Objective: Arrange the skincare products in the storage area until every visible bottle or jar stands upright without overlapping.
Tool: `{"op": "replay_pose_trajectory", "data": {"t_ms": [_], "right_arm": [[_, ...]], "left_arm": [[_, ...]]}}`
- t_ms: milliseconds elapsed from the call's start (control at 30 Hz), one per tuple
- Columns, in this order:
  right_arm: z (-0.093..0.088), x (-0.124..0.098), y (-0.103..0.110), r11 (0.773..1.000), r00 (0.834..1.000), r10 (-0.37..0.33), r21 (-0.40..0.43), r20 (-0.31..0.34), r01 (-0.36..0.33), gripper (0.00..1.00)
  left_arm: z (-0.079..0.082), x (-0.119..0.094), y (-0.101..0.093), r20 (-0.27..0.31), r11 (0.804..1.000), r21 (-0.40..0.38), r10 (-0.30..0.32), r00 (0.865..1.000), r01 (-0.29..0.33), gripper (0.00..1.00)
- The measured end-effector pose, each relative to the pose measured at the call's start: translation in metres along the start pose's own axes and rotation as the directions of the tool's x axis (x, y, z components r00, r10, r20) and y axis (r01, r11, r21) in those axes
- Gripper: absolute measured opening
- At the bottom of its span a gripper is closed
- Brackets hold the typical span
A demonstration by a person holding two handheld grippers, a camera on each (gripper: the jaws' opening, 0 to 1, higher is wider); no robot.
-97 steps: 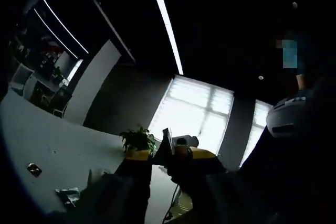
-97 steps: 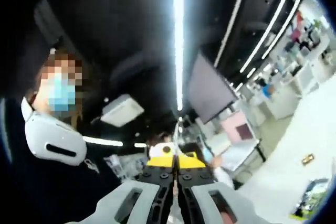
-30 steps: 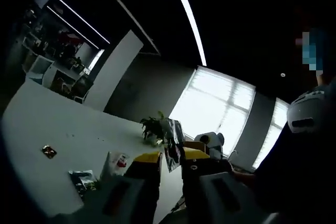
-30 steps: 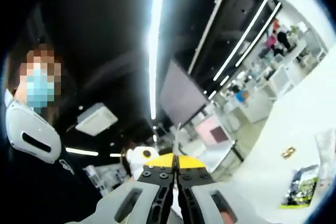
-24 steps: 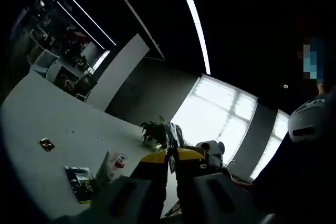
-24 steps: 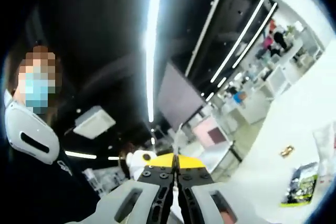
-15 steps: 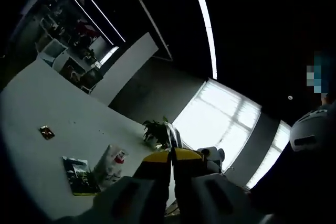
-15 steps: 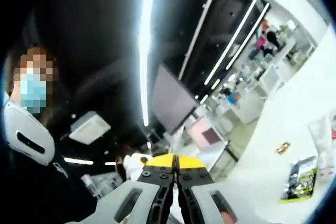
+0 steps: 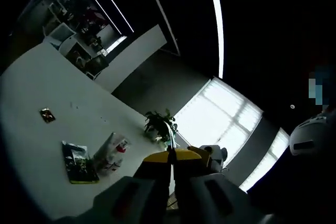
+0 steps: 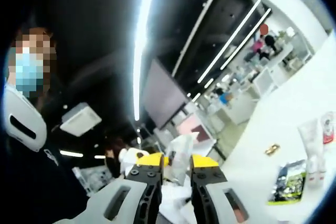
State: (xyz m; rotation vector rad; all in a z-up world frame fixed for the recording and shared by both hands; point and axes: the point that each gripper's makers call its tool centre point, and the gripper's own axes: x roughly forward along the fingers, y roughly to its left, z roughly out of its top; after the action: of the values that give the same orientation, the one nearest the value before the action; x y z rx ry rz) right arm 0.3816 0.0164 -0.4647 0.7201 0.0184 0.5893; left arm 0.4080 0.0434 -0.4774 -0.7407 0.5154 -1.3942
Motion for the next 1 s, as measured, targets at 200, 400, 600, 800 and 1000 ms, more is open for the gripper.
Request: {"op": "replay_pose_trajectory", "data": {"t_ms": [200, 400, 600, 800, 1000], "right_arm": [[-0.018, -0.004, -0.019, 0.996, 0.995, -0.063, -0.064, -0.074, 0.059, 0.30], [-0.048, -0.020, -0.040, 0.964, 0.965, -0.161, -0.243, -0.205, 0.110, 0.48], [-0.061, -0.032, -0.060, 0.944, 0.938, -0.236, -0.291, -0.254, 0.158, 0.64], [-0.071, -0.044, -0.078, 0.929, 0.912, -0.291, -0.314, -0.288, 0.197, 0.72], [-0.082, -0.062, -0.097, 0.913, 0.882, -0.351, -0.326, -0.315, 0.246, 0.82]], "left_arm": [[-0.010, 0.001, 0.017, -0.025, 0.999, -0.037, 0.027, 0.999, -0.028, 0.00], [-0.020, -0.007, 0.052, -0.037, 0.991, -0.103, 0.080, 0.996, -0.083, 0.00], [-0.026, -0.011, 0.075, -0.052, 0.985, -0.124, 0.118, 0.992, -0.124, 0.00], [-0.031, -0.013, 0.093, -0.072, 0.979, -0.124, 0.152, 0.986, -0.160, 0.00], [-0.040, -0.014, 0.115, -0.098, 0.969, -0.144, 0.188, 0.977, -0.201, 0.00]]}}
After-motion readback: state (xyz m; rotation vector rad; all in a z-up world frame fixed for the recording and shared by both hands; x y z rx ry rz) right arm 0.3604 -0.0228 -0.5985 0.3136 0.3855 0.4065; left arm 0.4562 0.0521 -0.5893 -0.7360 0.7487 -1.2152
